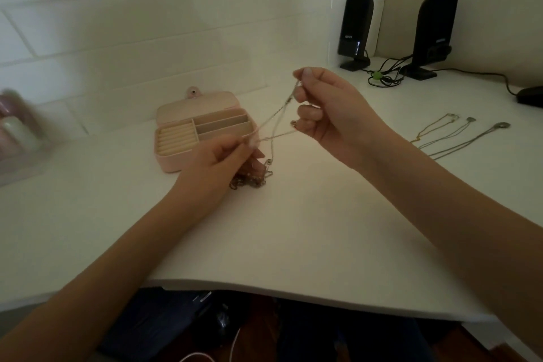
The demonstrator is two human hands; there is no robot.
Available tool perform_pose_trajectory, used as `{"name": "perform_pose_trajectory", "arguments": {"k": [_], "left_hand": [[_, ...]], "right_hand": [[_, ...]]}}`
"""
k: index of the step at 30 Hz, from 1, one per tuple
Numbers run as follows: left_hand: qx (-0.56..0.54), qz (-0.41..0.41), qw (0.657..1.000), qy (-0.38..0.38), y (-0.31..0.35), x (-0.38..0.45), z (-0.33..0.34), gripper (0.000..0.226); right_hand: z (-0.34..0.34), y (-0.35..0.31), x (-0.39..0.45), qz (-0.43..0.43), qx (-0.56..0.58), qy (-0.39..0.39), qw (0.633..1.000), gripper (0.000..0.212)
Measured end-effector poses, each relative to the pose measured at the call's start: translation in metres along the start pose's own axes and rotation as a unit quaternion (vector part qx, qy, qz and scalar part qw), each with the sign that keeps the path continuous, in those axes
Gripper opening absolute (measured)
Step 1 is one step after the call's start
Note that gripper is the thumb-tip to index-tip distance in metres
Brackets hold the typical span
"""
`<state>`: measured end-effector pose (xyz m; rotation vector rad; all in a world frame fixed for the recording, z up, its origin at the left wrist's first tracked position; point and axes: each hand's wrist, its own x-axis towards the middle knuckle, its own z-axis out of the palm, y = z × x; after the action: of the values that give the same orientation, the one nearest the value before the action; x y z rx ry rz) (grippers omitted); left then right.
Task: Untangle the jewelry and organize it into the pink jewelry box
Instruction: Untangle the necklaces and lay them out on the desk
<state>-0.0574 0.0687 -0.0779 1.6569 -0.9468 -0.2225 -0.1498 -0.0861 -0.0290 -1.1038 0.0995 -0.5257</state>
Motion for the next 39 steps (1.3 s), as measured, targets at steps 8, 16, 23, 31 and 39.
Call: {"name": "perform_pose_trajectory", "arguments": {"k": [8, 16, 23, 31, 39], "left_hand": [[-0.083, -0.035, 0.996, 0.030, 0.006, 0.000, -0.005, 0.028], [-0.102, -0.032, 0.991, 0.085, 0.008, 0.001, -0.009, 0.027], [-0.094, -0.028, 0.992, 0.076, 0.012, -0.001, -0.009, 0.026], [-0.117, -0.042, 0.991, 0.049, 0.013, -0.002, -0.007, 0.028], [-0.125, -0.044, 0.991, 0.032, 0.012, 0.000, -0.005, 0.027]], "right_hand": [[-0.009, 0.002, 0.003, 0.013, -0.097, 0.069, 0.993, 0.012], [-0.008, 0.000, 0.002, 0.026, -0.197, 0.109, 0.974, 0.015], [-0.006, 0.010, 0.000, -0.023, -0.380, 0.032, 0.924, 0.022], [0.001, 0.030, -0.008, -0.062, -0.542, -0.081, 0.834, 0.024], [0.009, 0.044, -0.009, -0.021, -0.428, -0.122, 0.895, 0.019]]}}
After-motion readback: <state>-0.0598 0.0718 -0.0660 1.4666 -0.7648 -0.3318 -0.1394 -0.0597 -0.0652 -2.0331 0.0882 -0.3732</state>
